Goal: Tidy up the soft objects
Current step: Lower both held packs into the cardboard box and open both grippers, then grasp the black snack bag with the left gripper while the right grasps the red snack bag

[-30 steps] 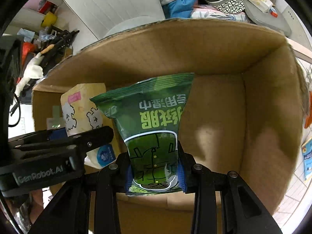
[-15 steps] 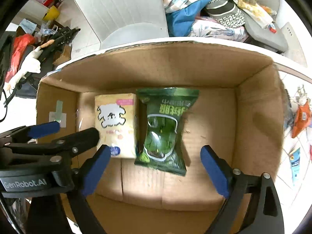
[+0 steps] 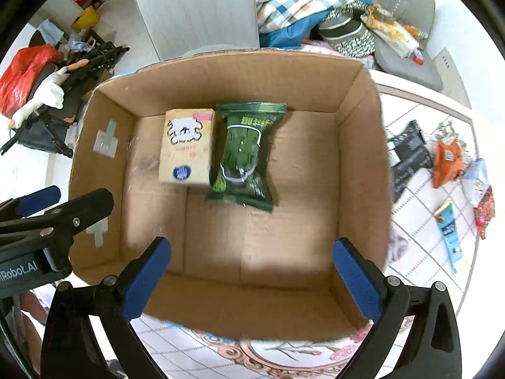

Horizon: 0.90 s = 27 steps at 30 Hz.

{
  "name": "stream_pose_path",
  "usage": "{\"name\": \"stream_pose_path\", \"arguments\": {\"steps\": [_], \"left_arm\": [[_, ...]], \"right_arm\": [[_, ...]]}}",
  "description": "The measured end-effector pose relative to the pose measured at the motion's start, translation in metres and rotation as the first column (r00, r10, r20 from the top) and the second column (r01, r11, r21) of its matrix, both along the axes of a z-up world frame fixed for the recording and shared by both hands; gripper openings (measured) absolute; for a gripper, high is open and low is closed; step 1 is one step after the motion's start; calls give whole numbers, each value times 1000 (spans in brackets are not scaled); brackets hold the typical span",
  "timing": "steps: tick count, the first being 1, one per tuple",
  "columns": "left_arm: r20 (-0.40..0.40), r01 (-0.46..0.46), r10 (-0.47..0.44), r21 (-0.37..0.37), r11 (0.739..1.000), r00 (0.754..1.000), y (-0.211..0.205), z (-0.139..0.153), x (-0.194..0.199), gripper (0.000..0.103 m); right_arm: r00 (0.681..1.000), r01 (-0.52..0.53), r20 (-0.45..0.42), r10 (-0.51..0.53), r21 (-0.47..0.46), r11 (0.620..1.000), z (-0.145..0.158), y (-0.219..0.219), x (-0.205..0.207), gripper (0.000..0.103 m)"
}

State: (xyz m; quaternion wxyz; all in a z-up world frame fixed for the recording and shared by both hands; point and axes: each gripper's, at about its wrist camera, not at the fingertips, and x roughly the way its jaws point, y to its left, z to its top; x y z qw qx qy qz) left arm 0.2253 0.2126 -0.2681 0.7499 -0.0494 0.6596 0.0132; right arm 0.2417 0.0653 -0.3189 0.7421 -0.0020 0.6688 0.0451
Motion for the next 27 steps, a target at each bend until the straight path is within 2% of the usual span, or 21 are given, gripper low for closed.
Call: {"name": "stream_pose_path", "arguments": {"steps": [12, 17, 20, 22, 25, 27], "left_arm": [[122, -5, 3, 19, 1000, 992, -20, 62, -54, 101], [165, -1, -2, 14, 1000, 986, -38, 92, -66, 101], [190, 33, -39, 36, 999, 981, -66, 108, -67, 101], [215, 77, -91, 74, 994, 972, -95, 119, -63, 101], [237, 163, -194, 144, 976, 952, -151, 126, -51, 101], [227, 242, -278, 172, 955, 934, -193, 122, -35, 101]], "right_arm": [[993, -8, 115, 4, 32, 999, 76, -26, -63, 103], [990, -12, 139, -2, 99, 995, 102, -44, -81, 103], [989, -1, 150, -19, 130, 992, 113, -66, -88, 103], [987, 33, 152, -55, 145, 989, 119, -95, -92, 103], [981, 101, 150, -121, 136, 986, 121, -146, -97, 103], [969, 188, 139, -205, 123, 974, 119, -198, -99, 103]]}}
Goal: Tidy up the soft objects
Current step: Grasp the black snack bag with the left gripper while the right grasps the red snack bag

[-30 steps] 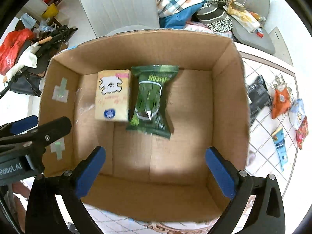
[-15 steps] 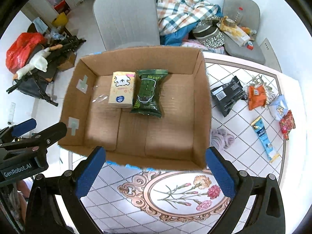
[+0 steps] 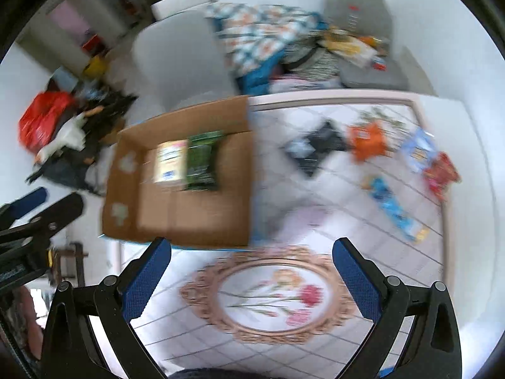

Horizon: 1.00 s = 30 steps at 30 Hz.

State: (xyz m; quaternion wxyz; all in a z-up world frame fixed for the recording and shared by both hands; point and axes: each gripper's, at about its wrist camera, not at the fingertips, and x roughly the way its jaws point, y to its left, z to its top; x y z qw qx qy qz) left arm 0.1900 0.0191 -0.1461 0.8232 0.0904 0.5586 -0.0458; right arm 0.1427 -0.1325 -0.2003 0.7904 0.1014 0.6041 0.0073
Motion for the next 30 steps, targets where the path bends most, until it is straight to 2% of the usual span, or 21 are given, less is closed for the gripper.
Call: {"name": "stream_pose_path", "arguments": {"steps": [2, 5, 10, 14, 19, 23, 27, 30], "left_arm": [[-16, 83, -83, 36, 996, 996, -47, -11, 21, 101], [-71, 204, -197, 115, 972, 978, -113, -40, 54, 101], [-201, 319, -280, 199, 927, 939, -185, -111, 105, 101], [-304, 356, -286, 204, 912, 909, -211, -163, 131, 101], [-406, 361, -258, 201, 911, 877, -226, -219, 157, 101], [-468, 379, -244, 220, 899, 849, -228, -253, 171, 101], [-513, 406, -237, 248, 880, 825, -227, -282, 179, 101], [-534, 401, -228, 234, 886, 814, -223, -295, 185, 100]], "right_arm": [[997, 80, -11, -80, -3, 997, -4, -44, -1, 103], [974, 222, -41, -221, 11, 975, -17, -120, -2, 103], [897, 438, -73, -435, 32, 898, -45, -241, 3, 103], [822, 566, -124, -556, 67, 822, -80, -315, 17, 103], [765, 634, -211, -609, 76, 770, -132, -368, 48, 103], [740, 647, -270, -616, 35, 762, -171, -383, 76, 101], [720, 649, -336, -606, 19, 760, -211, -390, 97, 85], [720, 641, -360, -594, 16, 767, -228, -390, 106, 82]]}}
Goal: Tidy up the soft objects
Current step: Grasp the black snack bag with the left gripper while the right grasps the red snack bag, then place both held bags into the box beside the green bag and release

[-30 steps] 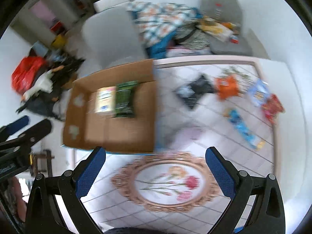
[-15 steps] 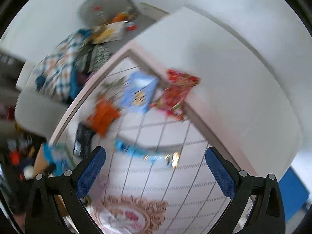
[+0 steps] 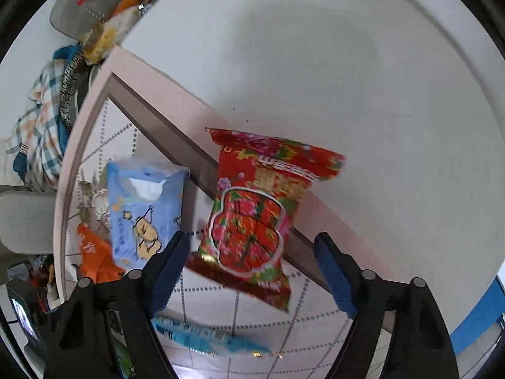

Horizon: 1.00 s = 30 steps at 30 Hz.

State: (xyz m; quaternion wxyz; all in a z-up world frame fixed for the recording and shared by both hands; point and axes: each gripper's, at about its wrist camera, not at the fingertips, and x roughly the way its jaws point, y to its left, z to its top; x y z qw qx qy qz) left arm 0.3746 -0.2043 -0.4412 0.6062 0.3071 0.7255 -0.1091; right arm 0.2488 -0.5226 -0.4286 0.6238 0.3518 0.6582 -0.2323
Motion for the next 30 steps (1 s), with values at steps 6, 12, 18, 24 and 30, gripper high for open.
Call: {"name": "stream_pose_path", "arguments": {"steps": [6, 12, 18, 24, 30], "left_arm": [[-21, -83, 81, -98, 992, 996, 4, 7, 6, 59], [3, -173, 175, -135, 976, 985, 7, 16, -7, 51], [-29, -261, 262, -251, 932, 965, 23, 47, -25, 49], [-1, -293, 315, -371, 881, 949, 46, 103, -49, 49], [34, -330, 392, -476, 815, 919, 97, 162, -82, 49]], "right_arm": [[999, -11, -32, 10, -4, 1000, -18, 5, 8, 67], [997, -46, -56, 43, -58, 997, -18, 17, 9, 51], [998, -66, -23, 65, -61, 996, -4, 34, -9, 48], [988, -137, 67, 143, -80, 987, 45, 77, -37, 48], [946, -269, 167, 276, -67, 961, 108, 156, -52, 48]]}}
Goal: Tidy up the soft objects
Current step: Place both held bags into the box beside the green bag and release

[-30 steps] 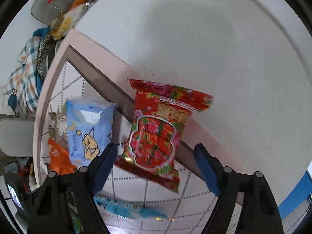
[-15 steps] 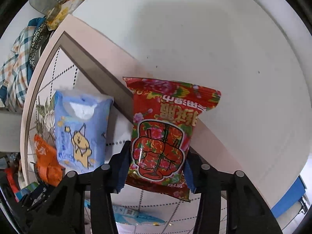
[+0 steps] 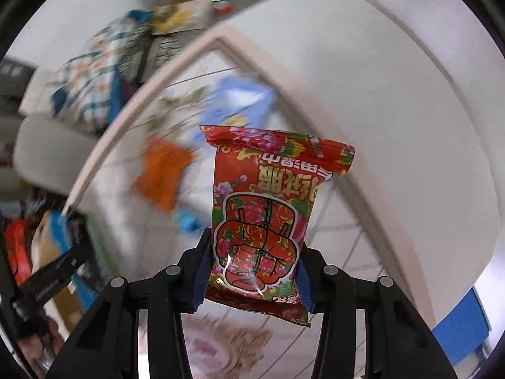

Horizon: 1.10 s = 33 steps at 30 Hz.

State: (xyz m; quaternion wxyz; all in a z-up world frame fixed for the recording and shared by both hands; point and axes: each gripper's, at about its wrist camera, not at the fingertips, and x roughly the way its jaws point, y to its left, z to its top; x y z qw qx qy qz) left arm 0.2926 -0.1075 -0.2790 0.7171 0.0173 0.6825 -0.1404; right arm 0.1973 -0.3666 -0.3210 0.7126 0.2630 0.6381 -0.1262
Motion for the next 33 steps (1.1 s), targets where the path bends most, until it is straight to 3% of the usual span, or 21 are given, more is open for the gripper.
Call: {"name": "stream_pose_path", "arguments": {"steps": [7, 14, 22, 33], "left_arm": [[74, -131, 133, -26, 991, 988, 96, 45, -31, 49], [105, -263, 261, 12, 965, 960, 202, 59, -41, 49], [66, -357, 352, 77, 931, 934, 288, 21, -20, 49], [-25, -356, 364, 160, 921, 931, 328, -51, 17, 49]], "right_arm": [[970, -226, 110, 218, 70, 972, 61, 126, 3, 48], [902, -415, 152, 403, 54, 908, 83, 254, 26, 48], [856, -506, 100, 507, -34, 862, 58, 343, 63, 48], [839, -543, -26, 543, -94, 835, -17, 380, 108, 48]]}}
